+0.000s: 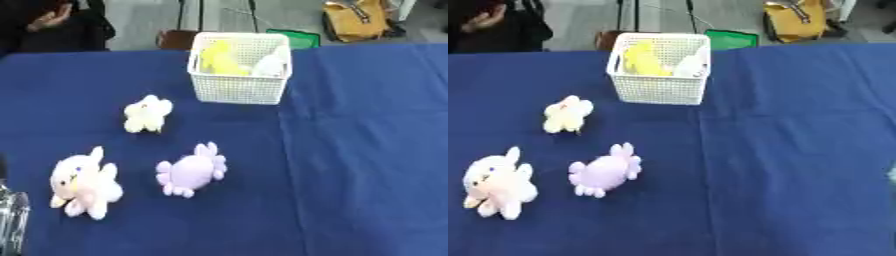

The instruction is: Pick up objects on the table and place them in the box.

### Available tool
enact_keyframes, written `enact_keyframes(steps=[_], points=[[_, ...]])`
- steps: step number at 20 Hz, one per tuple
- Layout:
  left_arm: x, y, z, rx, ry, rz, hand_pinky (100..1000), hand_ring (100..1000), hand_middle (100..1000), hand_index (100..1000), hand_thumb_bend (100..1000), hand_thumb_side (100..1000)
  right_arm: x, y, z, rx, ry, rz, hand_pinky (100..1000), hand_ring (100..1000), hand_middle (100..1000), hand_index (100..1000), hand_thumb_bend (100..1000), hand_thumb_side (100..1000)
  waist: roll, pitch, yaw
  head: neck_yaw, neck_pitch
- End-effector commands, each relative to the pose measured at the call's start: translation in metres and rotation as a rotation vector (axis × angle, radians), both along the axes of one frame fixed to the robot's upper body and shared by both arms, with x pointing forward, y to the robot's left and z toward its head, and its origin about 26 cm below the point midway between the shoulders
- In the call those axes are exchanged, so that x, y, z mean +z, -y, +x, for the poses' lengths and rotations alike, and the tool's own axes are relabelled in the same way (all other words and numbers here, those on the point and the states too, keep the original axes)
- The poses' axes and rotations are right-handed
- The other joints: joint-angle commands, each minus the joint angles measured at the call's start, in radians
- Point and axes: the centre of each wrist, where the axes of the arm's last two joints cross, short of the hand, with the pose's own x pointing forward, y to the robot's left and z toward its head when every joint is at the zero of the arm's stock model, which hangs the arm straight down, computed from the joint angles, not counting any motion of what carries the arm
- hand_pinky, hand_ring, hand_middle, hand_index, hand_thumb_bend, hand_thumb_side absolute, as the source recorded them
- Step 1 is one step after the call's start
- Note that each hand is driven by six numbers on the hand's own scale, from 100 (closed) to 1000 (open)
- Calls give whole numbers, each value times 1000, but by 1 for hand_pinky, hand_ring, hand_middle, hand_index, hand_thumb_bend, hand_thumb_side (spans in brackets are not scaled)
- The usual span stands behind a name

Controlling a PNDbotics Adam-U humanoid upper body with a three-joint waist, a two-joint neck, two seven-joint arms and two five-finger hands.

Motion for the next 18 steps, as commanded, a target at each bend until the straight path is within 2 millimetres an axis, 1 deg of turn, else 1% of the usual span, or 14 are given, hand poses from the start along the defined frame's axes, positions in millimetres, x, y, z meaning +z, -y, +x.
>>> enact_keyframes(steps=[1,2,3,4,6,8,11,12,14,15,16,18], points=[[17,-19,-7,126,-6,205,748,834,833,882,100,595,6,0,-4,5,34,-12,743,712,630,822,100,967,4,-26,4,9,5],[21,-24,-8,171,-21,274,766,847,848,910,118,604,6,0,-4,7,32,-12,743,713,630,822,100,967,4,-28,4,11,8],[25,-28,-9,215,-36,347,766,847,848,910,118,604,5,-1,-4,8,31,-12,743,713,630,822,100,967,5,-31,4,14,12],[27,-30,-10,246,-47,394,773,853,854,922,148,611,5,-1,-4,10,30,-12,743,713,631,822,100,966,5,-32,4,16,14],[33,-36,-12,313,-83,546,808,880,891,975,199,657,5,-1,-4,12,29,-12,743,714,630,822,100,964,6,-37,3,19,19],[38,-41,-14,374,-130,717,822,891,903,991,218,673,4,-2,-4,16,28,-12,744,714,630,821,100,964,7,-41,2,23,21],[46,-46,-17,452,-197,952,848,911,925,1000,286,727,3,-3,-4,21,25,-12,744,713,630,821,100,962,9,-46,2,25,23],[48,-47,-17,473,-213,1001,852,913,923,1000,312,748,3,-3,-4,23,24,-13,744,714,630,821,100,962,9,-47,1,26,23],[52,-48,-18,501,-244,1103,858,919,926,1000,310,782,2,-4,-4,27,23,-13,744,713,629,820,100,961,9,-49,1,26,23],[54,-49,-18,516,-264,1156,866,927,931,1000,306,824,2,-4,-4,29,22,-12,743,712,627,819,100,959,9,-49,0,27,22],[56,-49,-18,528,-284,1199,866,927,931,1000,306,824,2,-5,-3,32,21,-11,743,712,627,819,100,959,8,-50,-1,28,21],[58,-47,-18,544,-325,1281,880,939,939,1000,298,858,2,-6,-3,37,21,-11,743,712,627,819,100,959,7,-49,-3,30,20]])
